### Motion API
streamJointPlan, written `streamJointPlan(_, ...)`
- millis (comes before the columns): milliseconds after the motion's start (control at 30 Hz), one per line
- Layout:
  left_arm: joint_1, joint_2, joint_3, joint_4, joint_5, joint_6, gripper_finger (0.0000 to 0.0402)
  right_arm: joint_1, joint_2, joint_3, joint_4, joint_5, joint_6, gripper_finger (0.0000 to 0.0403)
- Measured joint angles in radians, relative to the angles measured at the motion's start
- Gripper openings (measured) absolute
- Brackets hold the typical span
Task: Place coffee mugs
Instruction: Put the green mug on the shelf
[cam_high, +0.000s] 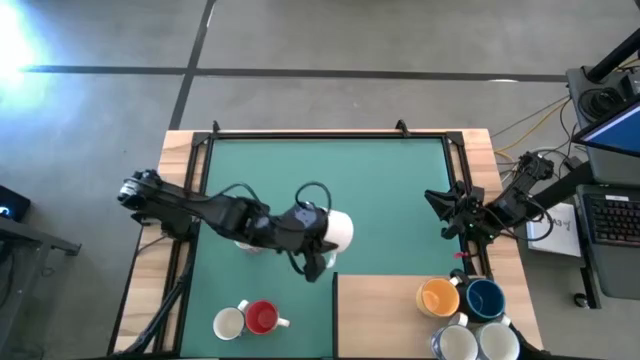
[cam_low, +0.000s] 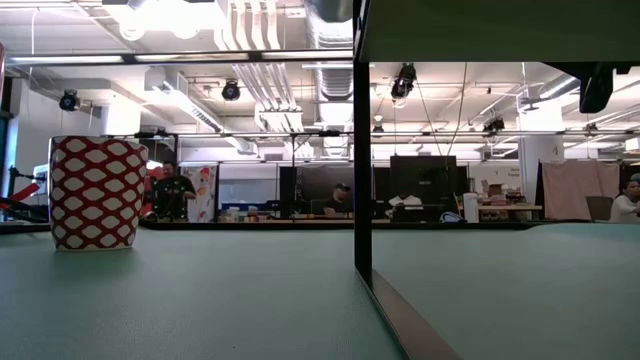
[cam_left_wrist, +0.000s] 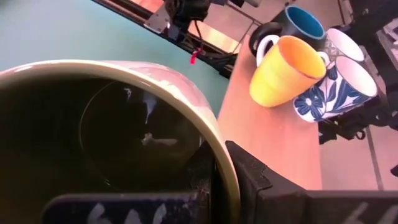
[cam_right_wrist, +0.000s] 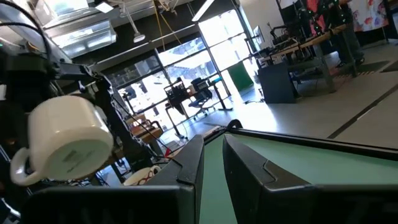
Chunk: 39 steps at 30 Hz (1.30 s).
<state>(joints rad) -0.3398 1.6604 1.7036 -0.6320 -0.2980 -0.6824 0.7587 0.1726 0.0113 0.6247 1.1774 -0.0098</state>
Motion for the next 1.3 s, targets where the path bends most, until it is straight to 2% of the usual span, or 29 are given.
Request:
streamJointPlan(167, -0.019, 0.175, 0.269, -0.265, -0.002, -0.028, 0.0011, 0.0, 0.0, 0.0, 0.0, 0.0, -0.001, 0.005)
streamJointPlan(367, -0.08, 0.392, 0.649, -0.566, -0.056, 0.009, 0.0011, 0.0, 0.0, 0.0, 0.0, 0.0, -0.001, 0.005)
streamJointPlan(400, -0.088, 0.404, 0.654, -0.562, -0.056, 0.01, 0.0011, 0.0, 0.0, 0.0, 0.0, 0.0, -0.001, 0.005)
streamJointPlan(433, -0.093, 0.378, 0.605, -0.51, -0.05, 0.009, 0.0011, 0.0, 0.0, 0.0, 0.001, 0.0, -0.001, 0.005)
streamJointPlan(533, -0.097, 0.351, 0.506, -0.399, 0.04, -0.006, 0.0011, 0.0, -0.001, 0.0, -0.005, 0.001, 0.001, 0.005)
streamJointPlan(633, -0.112, 0.343, 0.471, -0.29, 0.058, -0.007, 0.0011, 0.0, 0.0, 0.0, -0.018, 0.0, -0.001, 0.005)
streamJointPlan(833, -0.149, 0.368, 0.517, -0.219, 0.071, 0.019, 0.0011, 0.0, 0.0, 0.0, -0.022, 0.001, -0.001, 0.005)
streamJointPlan(1100, -0.183, 0.469, 0.654, -0.254, 0.124, 0.016, 0.0011, 0.0, 0.0, 0.0, -0.022, 0.001, -0.001, 0.005)
streamJointPlan(1300, -0.201, 0.484, 0.633, -0.233, 0.18, 0.011, 0.0011, 0.0, 0.0, 0.0, -0.024, 0.0, -0.001, 0.005)
